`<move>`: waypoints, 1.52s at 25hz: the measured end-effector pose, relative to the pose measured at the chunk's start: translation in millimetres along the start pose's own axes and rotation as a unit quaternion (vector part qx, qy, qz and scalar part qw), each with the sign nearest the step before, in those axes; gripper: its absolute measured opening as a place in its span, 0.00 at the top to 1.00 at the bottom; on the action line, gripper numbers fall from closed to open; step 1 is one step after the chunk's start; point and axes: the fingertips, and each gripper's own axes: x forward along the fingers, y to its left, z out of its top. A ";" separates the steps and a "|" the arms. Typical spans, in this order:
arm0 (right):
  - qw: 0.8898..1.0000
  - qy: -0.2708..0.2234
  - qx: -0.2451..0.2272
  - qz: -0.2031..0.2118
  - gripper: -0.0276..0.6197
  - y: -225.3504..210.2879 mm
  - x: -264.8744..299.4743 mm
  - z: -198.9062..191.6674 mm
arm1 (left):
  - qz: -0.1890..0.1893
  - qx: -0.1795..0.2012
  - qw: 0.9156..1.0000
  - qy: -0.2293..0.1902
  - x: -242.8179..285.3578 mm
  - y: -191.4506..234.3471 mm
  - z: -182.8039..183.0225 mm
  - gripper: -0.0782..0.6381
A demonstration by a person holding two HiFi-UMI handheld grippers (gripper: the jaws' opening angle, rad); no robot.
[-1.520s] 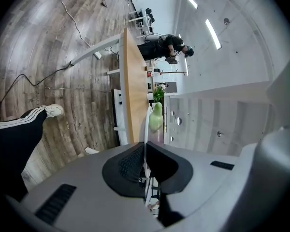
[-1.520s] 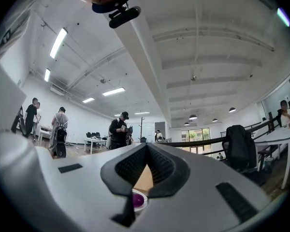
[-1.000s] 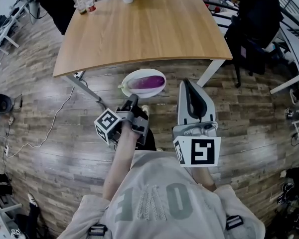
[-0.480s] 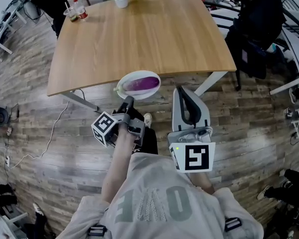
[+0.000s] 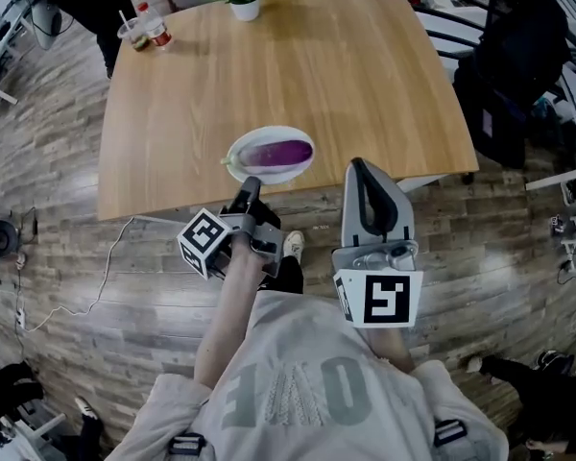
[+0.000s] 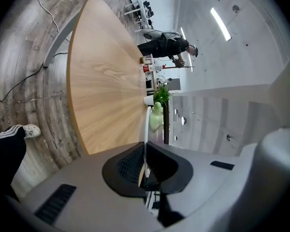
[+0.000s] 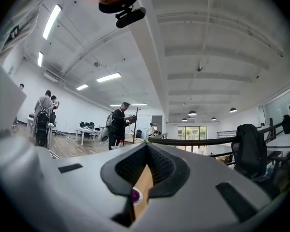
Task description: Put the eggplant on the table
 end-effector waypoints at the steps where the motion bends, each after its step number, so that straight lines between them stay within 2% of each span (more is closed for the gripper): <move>1: 1.000 0.002 -0.001 0.000 0.93 0.9 13.4 -0.2 | 0.000 0.003 1.000 -0.001 9.5 -3.8 8.0 0.87; 6: 1.000 0.014 -0.008 0.001 0.93 -4.6 83.4 -2.0 | -0.006 0.008 1.000 0.016 70.6 -29.3 39.3 0.86; 12: 1.000 0.018 -0.020 -0.008 0.93 -1.9 99.6 -0.3 | -0.013 0.018 0.999 0.024 86.3 -35.8 50.7 0.86; 19: 0.999 0.023 -0.023 0.006 0.93 -10.2 117.8 -7.5 | -0.003 0.003 1.000 0.030 102.0 -27.9 41.9 0.86; 28: 0.999 0.018 -0.021 0.047 0.93 -26.8 135.2 -10.9 | 0.003 -0.005 1.000 0.005 120.2 -20.8 32.6 0.87; 38: 0.998 0.038 -0.008 0.052 0.93 -46.2 149.4 -27.9 | 0.033 -0.009 0.999 0.008 141.1 4.0 21.2 0.87</move>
